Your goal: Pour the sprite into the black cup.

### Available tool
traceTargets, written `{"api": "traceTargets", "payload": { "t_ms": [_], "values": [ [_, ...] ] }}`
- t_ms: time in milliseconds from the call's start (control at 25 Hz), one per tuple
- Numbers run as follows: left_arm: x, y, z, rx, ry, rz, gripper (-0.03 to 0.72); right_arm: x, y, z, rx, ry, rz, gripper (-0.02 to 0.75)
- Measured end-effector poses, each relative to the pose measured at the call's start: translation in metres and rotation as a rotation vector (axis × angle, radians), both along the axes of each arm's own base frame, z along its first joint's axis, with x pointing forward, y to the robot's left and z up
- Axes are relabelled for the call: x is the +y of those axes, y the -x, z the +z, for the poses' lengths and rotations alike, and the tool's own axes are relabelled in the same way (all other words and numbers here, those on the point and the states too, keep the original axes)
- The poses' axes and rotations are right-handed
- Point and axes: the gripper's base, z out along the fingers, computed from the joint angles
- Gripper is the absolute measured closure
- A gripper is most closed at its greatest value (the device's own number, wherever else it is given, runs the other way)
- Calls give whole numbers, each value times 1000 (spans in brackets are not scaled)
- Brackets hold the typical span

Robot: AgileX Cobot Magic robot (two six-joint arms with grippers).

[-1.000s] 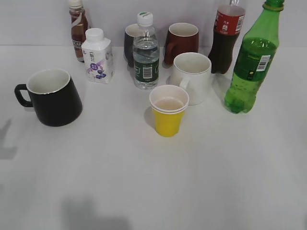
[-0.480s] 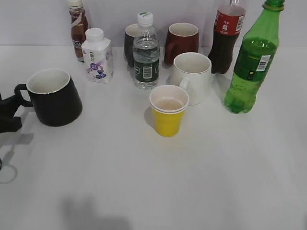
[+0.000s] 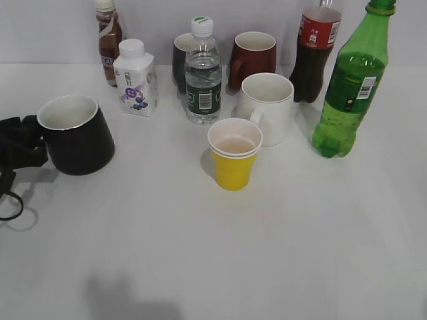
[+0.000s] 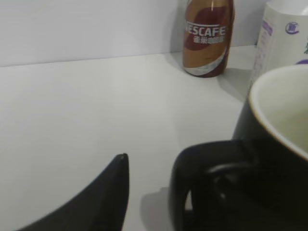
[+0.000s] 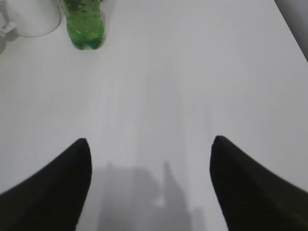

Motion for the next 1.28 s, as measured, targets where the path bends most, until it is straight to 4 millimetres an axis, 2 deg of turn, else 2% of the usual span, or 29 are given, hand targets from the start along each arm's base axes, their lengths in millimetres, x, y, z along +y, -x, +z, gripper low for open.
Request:
{"api": "traceTargets", "payload": {
  "t_ms": [160, 280, 480, 600, 680, 800, 920, 1040, 1160, 1280],
  "values": [
    [-3, -8, -1, -6, -7, -28, 498, 0, 0, 0, 0, 0, 0, 163],
    [-3, -9, -2, -6, -17, -36, 627, 0, 0, 0, 0, -1, 1, 163],
    [-6, -8, 2, -20, -32, -71, 639, 5, 0, 0, 4, -56, 40, 163],
    [-6, -6, 16, -45, -50, -80, 643, 7, -1, 7, -33, -56, 54, 163],
    [-6, -5, 30, -93, -52, -80, 643, 7, -8, 20, -142, -54, 58, 163],
    [-6, -1, 50, -161, -53, -78, 643, 7, -27, 46, -361, -59, 51, 163],
    [-5, 2, 65, -192, -61, -73, 643, 8, -52, 62, -520, -44, 43, 163],
    [-5, 7, 76, -192, -80, -74, 643, 9, -86, 63, -580, -11, 35, 167],
    [-5, 12, 83, -171, -111, -85, 643, 10, -116, 59, -605, -5, 25, 206],
    [-5, 17, 89, -159, -135, -86, 643, 12, -145, 49, -575, -14, 16, 229]
  ]
}}
